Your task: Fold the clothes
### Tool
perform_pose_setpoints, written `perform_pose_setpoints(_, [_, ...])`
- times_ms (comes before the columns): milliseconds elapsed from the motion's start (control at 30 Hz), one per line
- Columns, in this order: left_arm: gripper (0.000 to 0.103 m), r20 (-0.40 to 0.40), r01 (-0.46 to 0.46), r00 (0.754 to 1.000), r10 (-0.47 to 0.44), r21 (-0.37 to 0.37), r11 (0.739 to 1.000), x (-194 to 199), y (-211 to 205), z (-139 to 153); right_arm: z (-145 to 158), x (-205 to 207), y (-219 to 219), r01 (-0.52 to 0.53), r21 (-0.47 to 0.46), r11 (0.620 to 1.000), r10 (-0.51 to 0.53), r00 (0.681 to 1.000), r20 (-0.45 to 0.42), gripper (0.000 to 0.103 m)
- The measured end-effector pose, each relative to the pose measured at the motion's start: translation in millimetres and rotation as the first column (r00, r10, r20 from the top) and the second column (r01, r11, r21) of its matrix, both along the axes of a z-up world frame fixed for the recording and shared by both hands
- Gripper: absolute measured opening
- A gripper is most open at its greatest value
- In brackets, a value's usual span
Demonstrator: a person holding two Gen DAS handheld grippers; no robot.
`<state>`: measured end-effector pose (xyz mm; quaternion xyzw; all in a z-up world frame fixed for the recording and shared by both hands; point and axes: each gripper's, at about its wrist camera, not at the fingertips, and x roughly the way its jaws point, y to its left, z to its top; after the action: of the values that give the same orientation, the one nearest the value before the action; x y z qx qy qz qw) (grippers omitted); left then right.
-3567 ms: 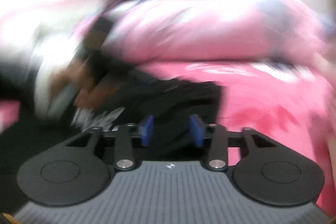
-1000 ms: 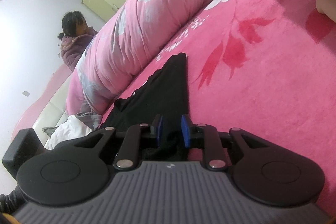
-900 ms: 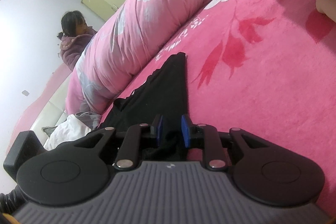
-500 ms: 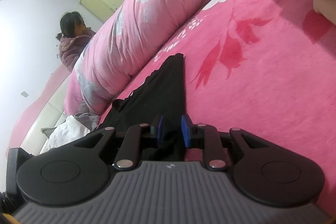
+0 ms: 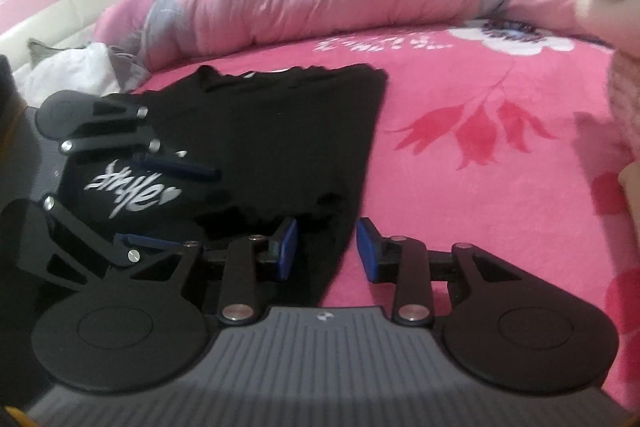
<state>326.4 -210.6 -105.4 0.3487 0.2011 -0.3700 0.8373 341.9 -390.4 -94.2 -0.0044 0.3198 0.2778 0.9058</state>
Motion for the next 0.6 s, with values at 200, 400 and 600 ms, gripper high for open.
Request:
perform_pose_setpoints(200, [0.006, 0.060, 0.018, 0.998, -0.017, -0.005, 1.000, -6.9, 0.5, -1.8, 2.3, 5.2, -10.2, 0.120, -0.026, 0.992, -0.120, 0.993, 0.011, 0.000])
perform_pose_setpoints(400, [0.006, 0.085, 0.050, 0.995, -0.053, 0.035, 0.998, -12.4, 0.2, -11.0, -2.9, 8.4, -8.7, 0.158, -0.093, 0.983, -0.156, 0.987, 0.029, 0.000])
perform_pose_setpoints(600, [0.007, 0.070, 0.039, 0.997, -0.042, 0.049, 0.998, -12.5, 2.5, -9.9, 13.1, -1.4, -13.0, 0.088, 0.137, 0.987, -0.100, 0.991, 0.088, 0.003])
